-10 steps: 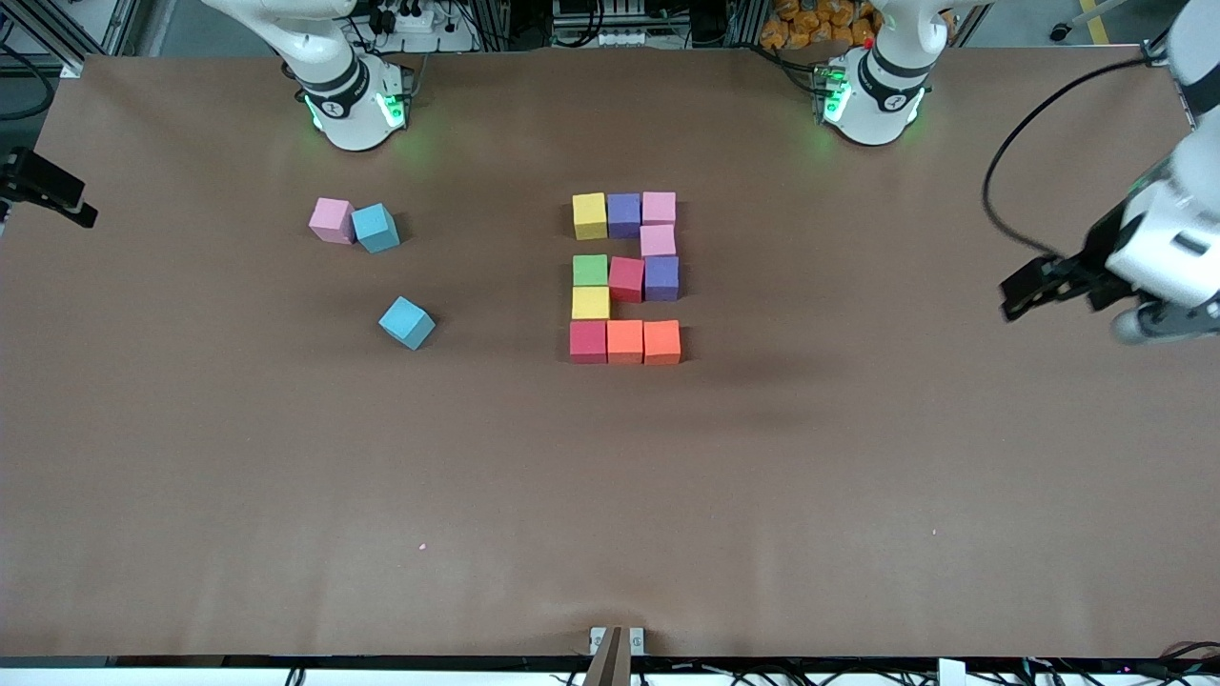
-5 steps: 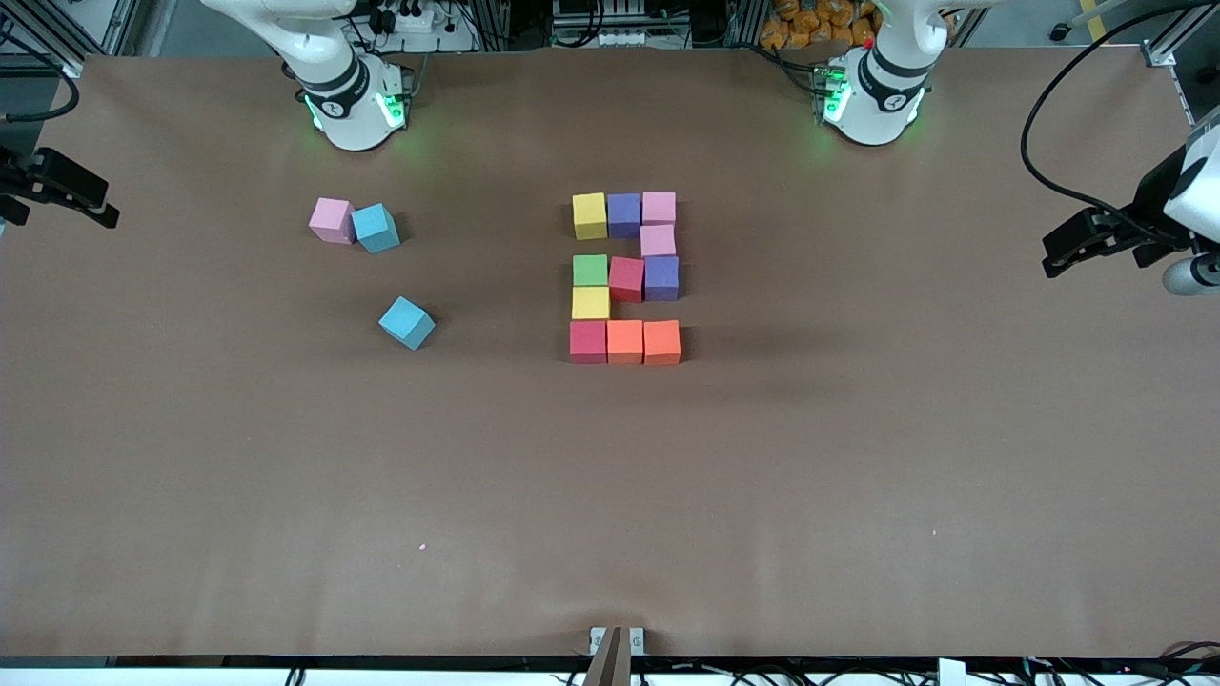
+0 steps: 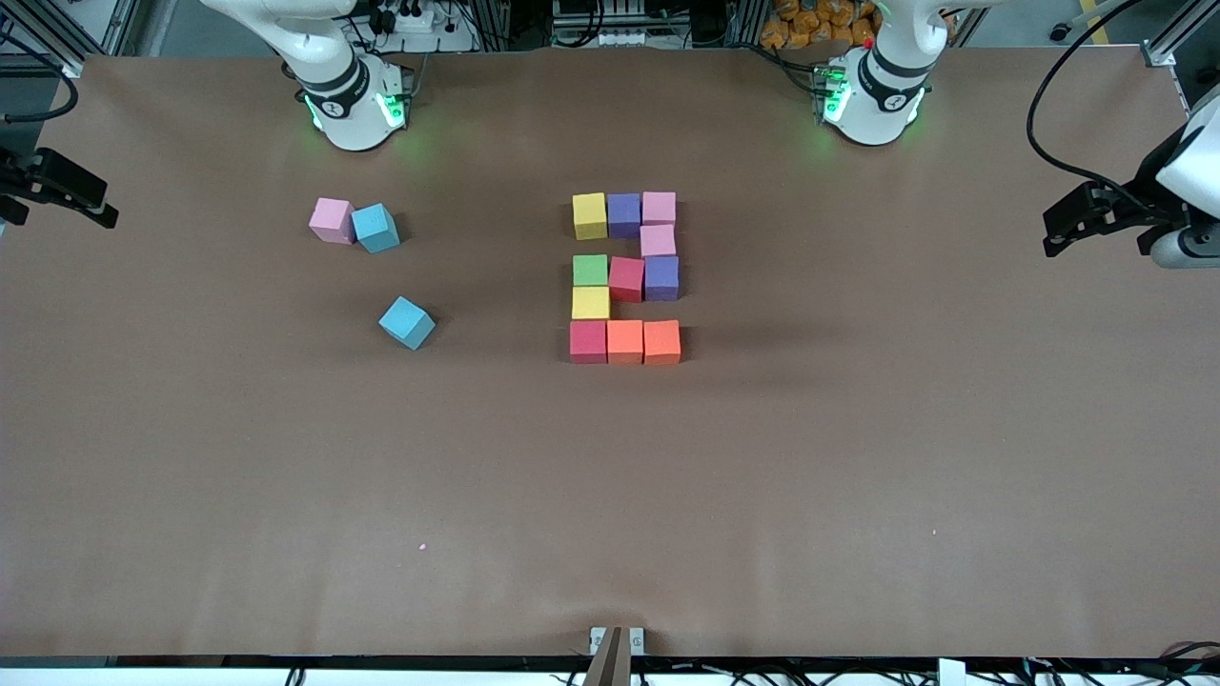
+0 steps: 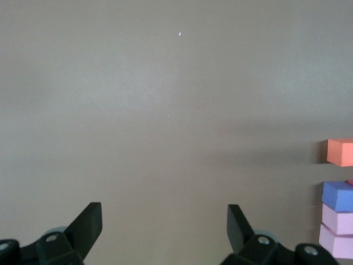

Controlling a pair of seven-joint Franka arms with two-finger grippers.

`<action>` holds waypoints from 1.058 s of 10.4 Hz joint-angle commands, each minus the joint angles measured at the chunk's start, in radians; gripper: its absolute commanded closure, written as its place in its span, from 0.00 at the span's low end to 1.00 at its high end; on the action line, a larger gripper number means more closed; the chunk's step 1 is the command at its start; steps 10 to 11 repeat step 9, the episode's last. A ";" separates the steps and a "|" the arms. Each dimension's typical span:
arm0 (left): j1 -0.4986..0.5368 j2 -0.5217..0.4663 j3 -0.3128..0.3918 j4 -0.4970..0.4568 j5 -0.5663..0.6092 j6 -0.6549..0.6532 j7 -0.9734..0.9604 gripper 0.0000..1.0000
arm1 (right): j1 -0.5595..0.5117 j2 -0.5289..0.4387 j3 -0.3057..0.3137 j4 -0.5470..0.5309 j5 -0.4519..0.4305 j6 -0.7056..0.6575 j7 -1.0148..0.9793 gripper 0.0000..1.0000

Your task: Form number 2 with 11 blocks

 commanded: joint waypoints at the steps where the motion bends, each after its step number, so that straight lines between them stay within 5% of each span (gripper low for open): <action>1: -0.010 -0.023 0.004 -0.016 -0.025 -0.004 0.034 0.00 | 0.003 0.002 -0.001 0.012 0.000 -0.011 0.015 0.00; 11: -0.011 -0.021 0.002 -0.019 -0.079 -0.003 0.028 0.00 | -0.002 0.002 -0.002 0.014 0.000 -0.011 0.012 0.00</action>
